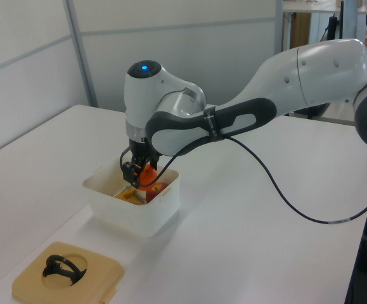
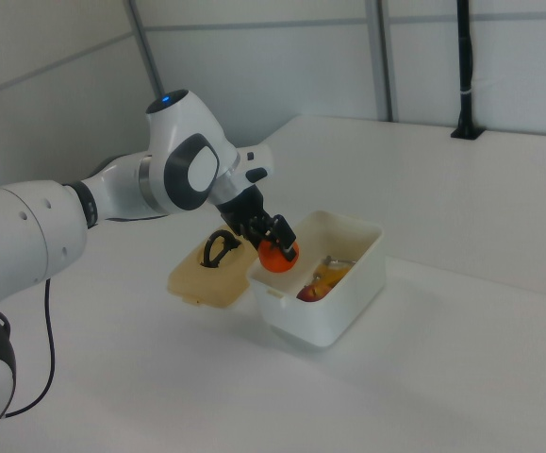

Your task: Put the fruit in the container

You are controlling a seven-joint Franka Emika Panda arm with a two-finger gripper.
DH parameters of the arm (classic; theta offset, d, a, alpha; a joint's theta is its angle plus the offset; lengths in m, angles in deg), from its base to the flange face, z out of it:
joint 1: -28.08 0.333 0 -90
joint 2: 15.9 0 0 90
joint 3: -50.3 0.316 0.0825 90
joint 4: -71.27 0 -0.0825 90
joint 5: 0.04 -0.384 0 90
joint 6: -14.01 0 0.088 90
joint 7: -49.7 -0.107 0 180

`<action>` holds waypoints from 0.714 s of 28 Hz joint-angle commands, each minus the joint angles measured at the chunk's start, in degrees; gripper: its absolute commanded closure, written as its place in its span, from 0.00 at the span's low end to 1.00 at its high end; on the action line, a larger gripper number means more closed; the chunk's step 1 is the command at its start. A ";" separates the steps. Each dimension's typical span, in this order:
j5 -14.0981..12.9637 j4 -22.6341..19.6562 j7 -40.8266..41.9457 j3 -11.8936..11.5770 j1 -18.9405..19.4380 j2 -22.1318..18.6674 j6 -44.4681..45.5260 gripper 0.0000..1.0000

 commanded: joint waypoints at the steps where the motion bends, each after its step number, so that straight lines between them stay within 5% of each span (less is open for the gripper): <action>1: -0.46 -0.21 -1.09 -0.66 0.66 0.17 -0.90 0.00; 13: -1.52 -0.38 4.62 -0.48 0.14 -3.17 14.38 0.00; 20: -9.07 -0.65 16.92 -0.57 -3.03 -7.13 23.44 0.00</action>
